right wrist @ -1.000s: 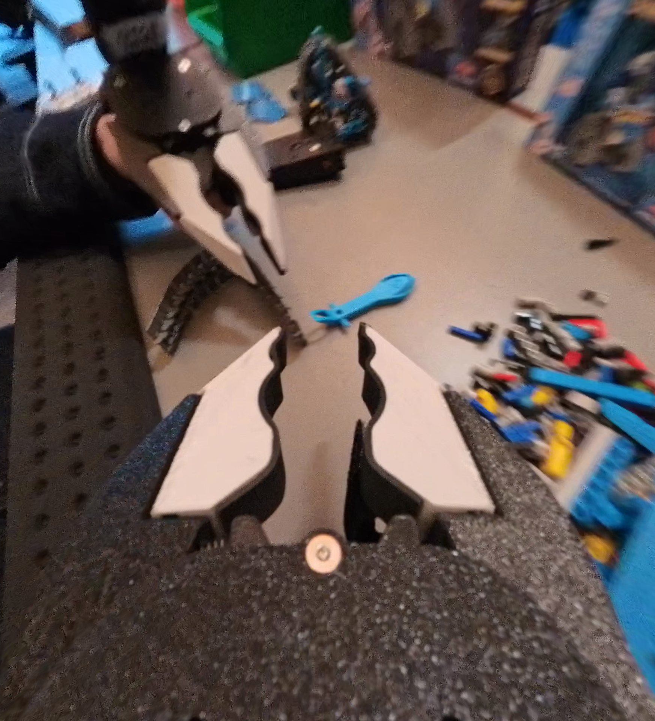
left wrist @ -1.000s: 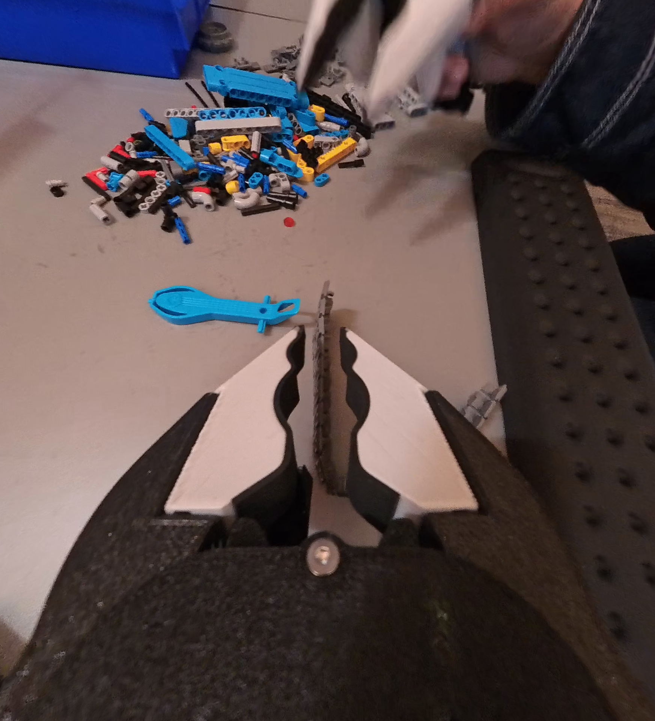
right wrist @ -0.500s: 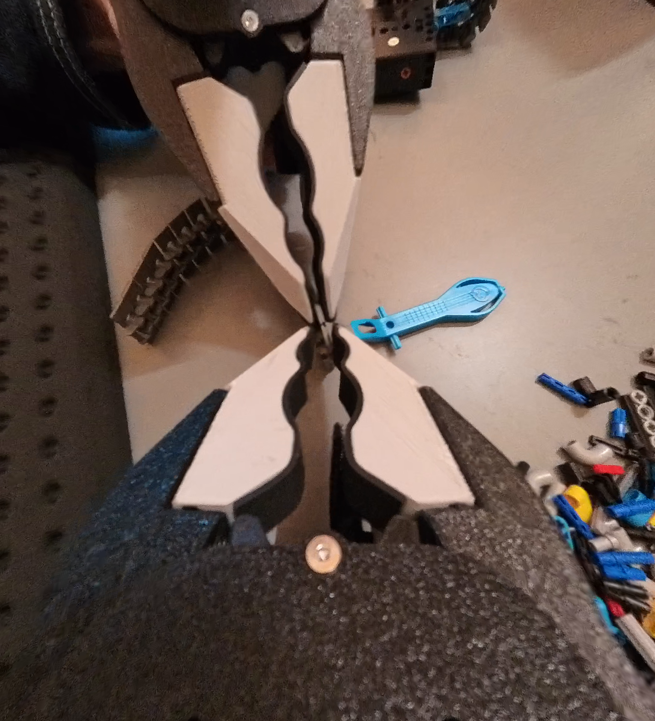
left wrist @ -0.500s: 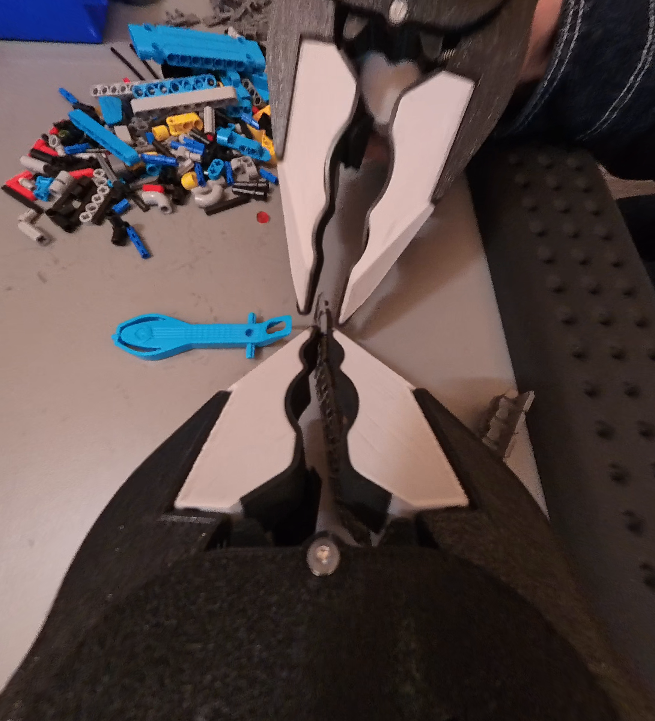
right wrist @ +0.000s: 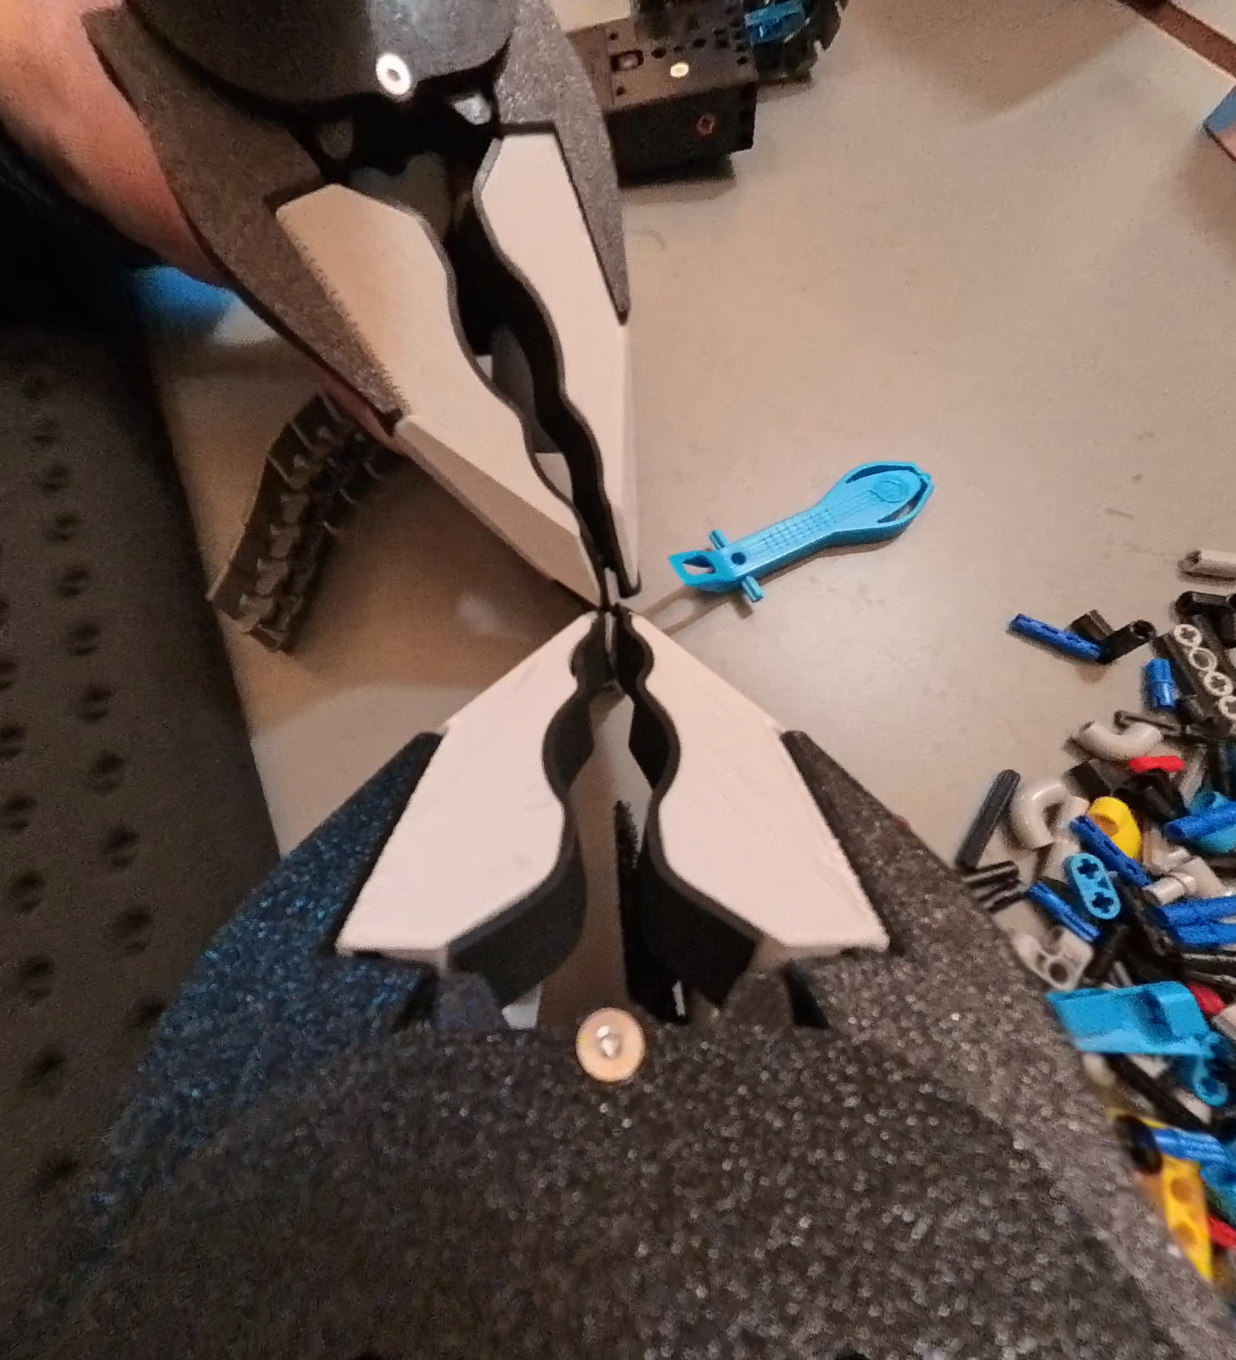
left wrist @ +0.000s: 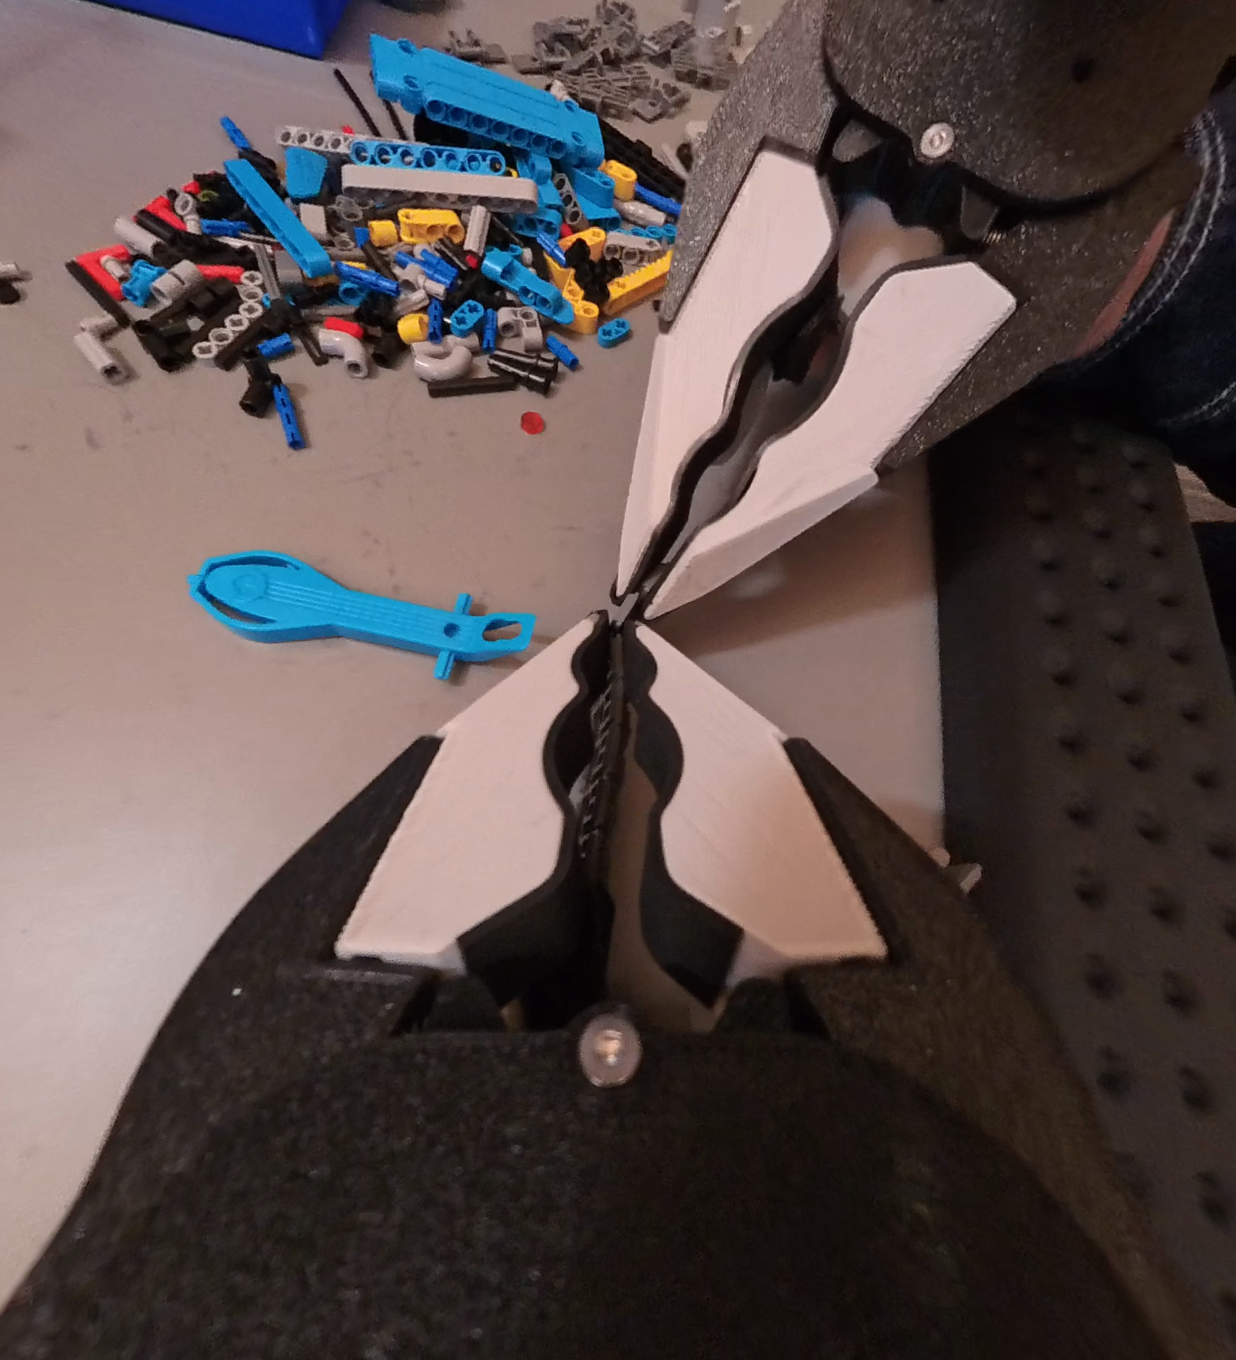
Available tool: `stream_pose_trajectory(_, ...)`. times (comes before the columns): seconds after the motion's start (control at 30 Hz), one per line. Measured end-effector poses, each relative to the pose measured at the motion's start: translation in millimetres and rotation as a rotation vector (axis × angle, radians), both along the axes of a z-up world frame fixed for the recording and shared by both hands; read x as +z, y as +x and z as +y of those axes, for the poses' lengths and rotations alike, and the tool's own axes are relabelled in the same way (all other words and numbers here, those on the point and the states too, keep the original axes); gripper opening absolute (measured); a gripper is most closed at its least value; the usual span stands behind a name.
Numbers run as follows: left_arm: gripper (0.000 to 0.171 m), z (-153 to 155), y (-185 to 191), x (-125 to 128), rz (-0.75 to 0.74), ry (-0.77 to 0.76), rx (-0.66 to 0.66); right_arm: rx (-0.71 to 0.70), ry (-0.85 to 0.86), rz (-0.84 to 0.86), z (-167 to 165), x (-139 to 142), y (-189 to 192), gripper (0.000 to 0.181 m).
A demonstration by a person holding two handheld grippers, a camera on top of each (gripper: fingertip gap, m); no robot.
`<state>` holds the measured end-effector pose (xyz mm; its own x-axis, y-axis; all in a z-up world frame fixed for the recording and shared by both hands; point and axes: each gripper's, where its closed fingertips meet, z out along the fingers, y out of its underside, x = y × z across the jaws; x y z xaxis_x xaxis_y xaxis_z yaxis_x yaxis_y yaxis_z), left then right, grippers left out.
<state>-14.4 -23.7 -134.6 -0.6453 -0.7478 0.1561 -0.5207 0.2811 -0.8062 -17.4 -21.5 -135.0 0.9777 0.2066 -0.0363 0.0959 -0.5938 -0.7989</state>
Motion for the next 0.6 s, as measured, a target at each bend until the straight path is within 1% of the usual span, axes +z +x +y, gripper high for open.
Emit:
stream_pose_trajectory(0.03, 0.001, 0.2, 1.0, 0.0, -0.01, 0.014, 0.012, -0.005, 0.004, 0.028, 0.4, 0.0, 1.5, 0.0)
stream_pose_trajectory(0.1, 0.001, 0.9, 2.9, 0.1, -0.015, 0.03, 0.033, -0.021, 0.007, 0.007, 0.5, -0.5, 3.8, 0.0)
stream_pose_trajectory(0.13, 0.001, 1.3, 3.7, 0.2, -0.009, 0.022, 0.044, -0.039, 0.01, 0.033, 0.9, -0.4, 4.5, 0.0)
stream_pose_trajectory(0.2, 0.001, 2.6, 5.5, 0.1, -0.012, 0.034, 0.078, -0.076, 0.007, -0.018, 2.0, -0.4, 6.5, 0.0)
stream_pose_trajectory(0.23, 0.001, 3.6, 5.4, 0.2, -0.017, 0.046, 0.088, -0.087, 0.007, -0.004, 2.5, -0.6, 6.2, 0.001)
stream_pose_trajectory(0.3, 0.001, 4.7, 4.8, 0.4, -0.012, 0.034, 0.112, -0.093, 0.016, 0.011, 2.7, -0.3, 5.2, 0.0)
stream_pose_trajectory(0.37, 0.001, 5.6, 5.1, 1.5, -0.038, 0.064, 0.136, -0.103, 0.022, 0.017, 3.0, -0.1, 4.7, 0.001)
stream_pose_trajectory(0.43, 0.001, 5.3, 5.8, 3.4, -0.05, 0.059, 0.16, -0.113, 0.037, 0.026, 2.5, 2.0, 4.9, 0.0)
stream_pose_trajectory(0.6, 0.001, 4.6, 7.4, 3.3, -0.045, 0.048, 0.189, -0.125, 0.044, 0.003, 1.5, 1.6, 6.3, 0.0)
